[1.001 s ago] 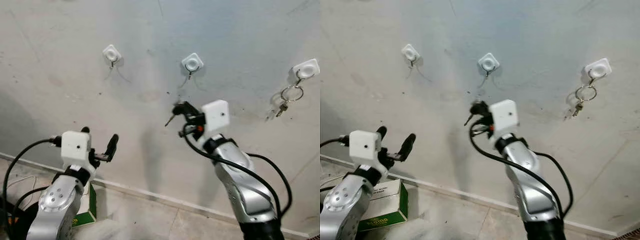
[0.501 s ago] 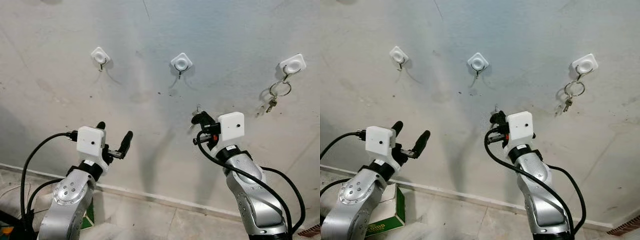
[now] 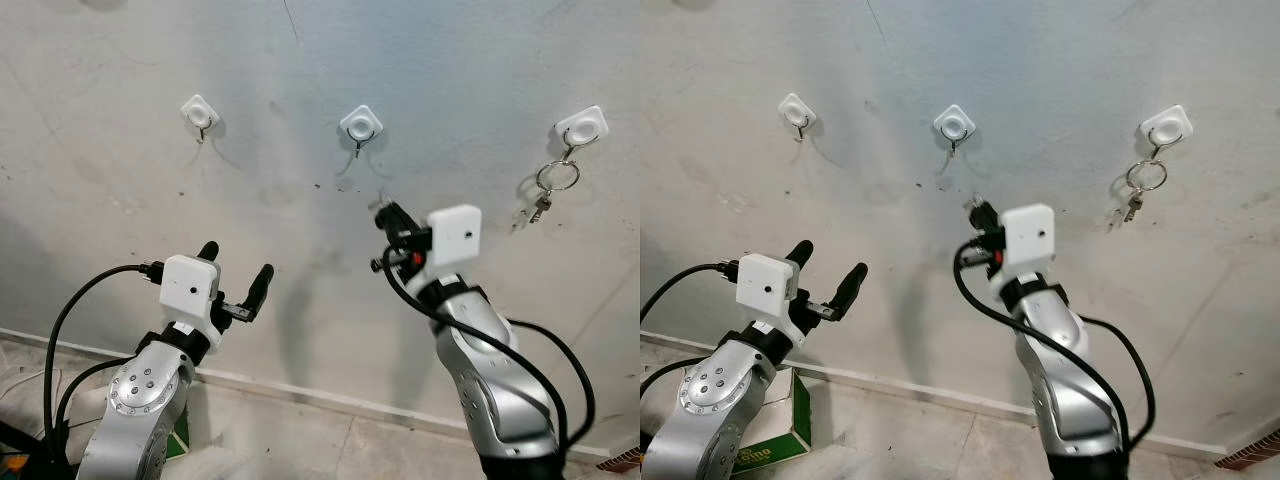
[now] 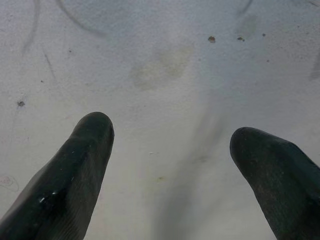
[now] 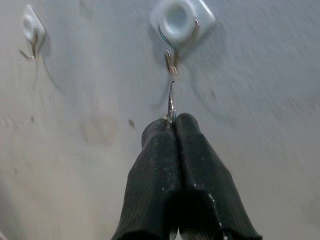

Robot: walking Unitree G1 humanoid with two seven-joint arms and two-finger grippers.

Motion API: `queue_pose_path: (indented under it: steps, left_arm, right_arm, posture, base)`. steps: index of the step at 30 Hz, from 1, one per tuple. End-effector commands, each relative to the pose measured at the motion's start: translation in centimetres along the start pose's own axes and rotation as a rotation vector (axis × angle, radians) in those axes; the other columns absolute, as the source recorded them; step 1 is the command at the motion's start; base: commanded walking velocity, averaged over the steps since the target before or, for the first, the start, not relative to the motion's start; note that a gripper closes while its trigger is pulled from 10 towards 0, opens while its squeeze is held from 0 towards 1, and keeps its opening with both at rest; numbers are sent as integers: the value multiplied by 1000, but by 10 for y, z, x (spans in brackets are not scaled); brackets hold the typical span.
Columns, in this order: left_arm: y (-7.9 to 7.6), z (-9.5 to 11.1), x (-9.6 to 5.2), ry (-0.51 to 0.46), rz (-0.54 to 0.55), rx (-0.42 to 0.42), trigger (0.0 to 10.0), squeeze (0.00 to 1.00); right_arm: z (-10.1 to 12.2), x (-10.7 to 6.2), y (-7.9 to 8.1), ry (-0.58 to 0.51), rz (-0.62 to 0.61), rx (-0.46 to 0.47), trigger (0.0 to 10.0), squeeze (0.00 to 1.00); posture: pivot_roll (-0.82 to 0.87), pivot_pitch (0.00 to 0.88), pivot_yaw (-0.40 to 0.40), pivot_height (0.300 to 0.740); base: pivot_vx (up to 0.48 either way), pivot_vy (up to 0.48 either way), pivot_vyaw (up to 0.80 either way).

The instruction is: Hang keys on a hook

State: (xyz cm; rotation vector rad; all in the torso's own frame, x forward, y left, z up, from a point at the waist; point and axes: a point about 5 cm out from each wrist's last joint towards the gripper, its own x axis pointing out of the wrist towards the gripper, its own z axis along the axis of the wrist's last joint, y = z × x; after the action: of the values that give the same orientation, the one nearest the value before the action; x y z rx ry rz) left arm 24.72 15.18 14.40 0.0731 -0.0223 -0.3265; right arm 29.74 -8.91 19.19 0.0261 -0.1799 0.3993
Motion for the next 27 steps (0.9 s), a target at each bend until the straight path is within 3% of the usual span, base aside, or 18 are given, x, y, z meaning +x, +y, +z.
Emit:
queue_pose_path:
  steps: [1, 11, 27]
  left_arm:
    - [2, 0, -1, 5, 8, 14, 10000, 0]
    - [3, 0, -2, 3, 15, 23, 10000, 0]
    - [4, 1, -3, 6, 15, 26, 10000, 0]
  right_arm:
    - [4, 7, 6, -26, 32, 7, 10000, 0]
    - [14, 33, 19, -77, 131, 22, 10000, 0]
    - [18, 48, 23, -115, 86, 77, 10000, 0]
  posture:
    - [95, 0, 83, 740]
    - [124, 0, 71, 740]
    - [128, 0, 76, 740]
  base:
    - [0, 0, 0]
    - [0, 0, 0]
    - [0, 0, 0]
